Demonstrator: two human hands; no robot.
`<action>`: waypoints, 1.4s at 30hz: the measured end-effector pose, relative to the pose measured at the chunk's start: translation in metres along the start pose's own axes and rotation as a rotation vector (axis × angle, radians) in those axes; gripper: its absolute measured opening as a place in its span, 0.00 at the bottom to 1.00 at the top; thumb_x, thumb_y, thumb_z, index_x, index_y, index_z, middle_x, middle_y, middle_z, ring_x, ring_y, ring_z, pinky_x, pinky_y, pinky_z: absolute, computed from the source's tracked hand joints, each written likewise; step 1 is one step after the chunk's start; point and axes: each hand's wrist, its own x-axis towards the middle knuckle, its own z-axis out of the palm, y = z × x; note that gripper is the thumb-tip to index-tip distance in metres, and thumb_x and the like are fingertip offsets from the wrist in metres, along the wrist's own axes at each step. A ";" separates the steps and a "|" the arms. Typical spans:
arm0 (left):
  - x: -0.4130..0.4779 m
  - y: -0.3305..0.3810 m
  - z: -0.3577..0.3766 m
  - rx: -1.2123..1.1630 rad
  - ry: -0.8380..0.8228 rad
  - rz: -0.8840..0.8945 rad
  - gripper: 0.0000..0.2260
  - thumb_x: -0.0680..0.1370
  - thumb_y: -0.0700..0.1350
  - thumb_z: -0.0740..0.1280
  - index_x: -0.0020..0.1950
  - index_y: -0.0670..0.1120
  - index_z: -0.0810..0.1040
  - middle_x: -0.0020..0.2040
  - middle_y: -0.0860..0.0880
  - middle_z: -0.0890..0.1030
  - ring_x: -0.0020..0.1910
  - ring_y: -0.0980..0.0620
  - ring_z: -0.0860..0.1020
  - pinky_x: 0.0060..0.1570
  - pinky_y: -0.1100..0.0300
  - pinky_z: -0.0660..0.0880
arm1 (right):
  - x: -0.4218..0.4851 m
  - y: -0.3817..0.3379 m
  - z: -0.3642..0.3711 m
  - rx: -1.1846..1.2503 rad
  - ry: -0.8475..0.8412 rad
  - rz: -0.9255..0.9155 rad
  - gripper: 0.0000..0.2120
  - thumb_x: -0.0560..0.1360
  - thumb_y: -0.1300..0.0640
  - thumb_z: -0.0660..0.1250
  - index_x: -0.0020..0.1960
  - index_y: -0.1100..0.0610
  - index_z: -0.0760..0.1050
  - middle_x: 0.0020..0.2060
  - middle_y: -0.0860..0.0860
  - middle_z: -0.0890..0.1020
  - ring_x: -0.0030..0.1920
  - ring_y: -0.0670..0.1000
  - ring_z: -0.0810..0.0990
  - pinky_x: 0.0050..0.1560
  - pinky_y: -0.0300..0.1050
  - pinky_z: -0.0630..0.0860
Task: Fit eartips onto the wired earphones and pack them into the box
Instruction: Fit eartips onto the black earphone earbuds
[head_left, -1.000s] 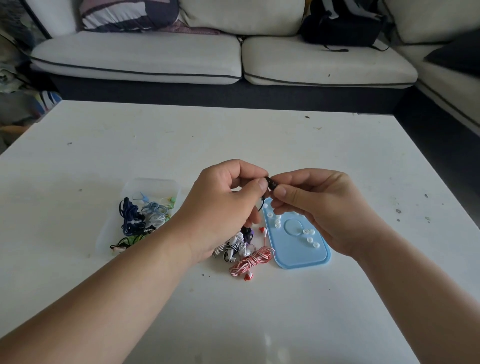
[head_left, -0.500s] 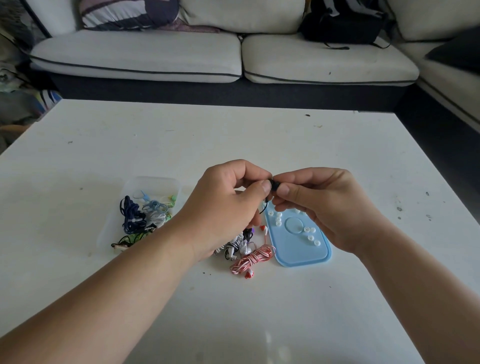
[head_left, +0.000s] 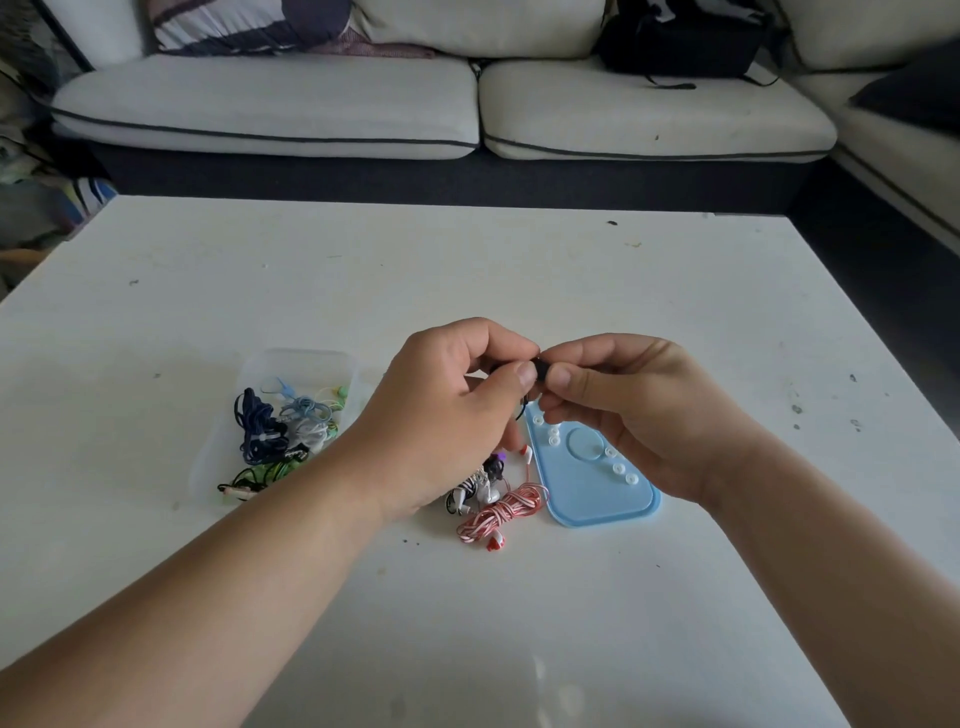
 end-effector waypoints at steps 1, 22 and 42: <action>0.000 0.000 0.000 0.003 0.000 -0.003 0.06 0.82 0.40 0.68 0.53 0.48 0.83 0.35 0.52 0.84 0.29 0.53 0.82 0.34 0.60 0.80 | 0.000 0.000 0.000 -0.019 0.008 -0.009 0.06 0.67 0.64 0.74 0.44 0.63 0.86 0.40 0.61 0.86 0.40 0.56 0.84 0.46 0.45 0.83; 0.001 0.004 0.004 -0.094 0.076 -0.058 0.05 0.81 0.41 0.70 0.53 0.49 0.84 0.28 0.53 0.81 0.26 0.56 0.79 0.29 0.67 0.73 | 0.001 0.008 0.005 -0.090 0.106 -0.095 0.07 0.77 0.68 0.69 0.52 0.65 0.84 0.44 0.62 0.87 0.44 0.57 0.85 0.49 0.46 0.83; 0.006 -0.001 0.003 -0.225 0.075 -0.053 0.07 0.79 0.39 0.72 0.54 0.49 0.86 0.36 0.49 0.85 0.31 0.49 0.83 0.35 0.60 0.79 | 0.002 0.007 0.000 0.061 0.055 -0.003 0.12 0.71 0.60 0.71 0.52 0.65 0.84 0.45 0.62 0.87 0.45 0.56 0.85 0.49 0.47 0.84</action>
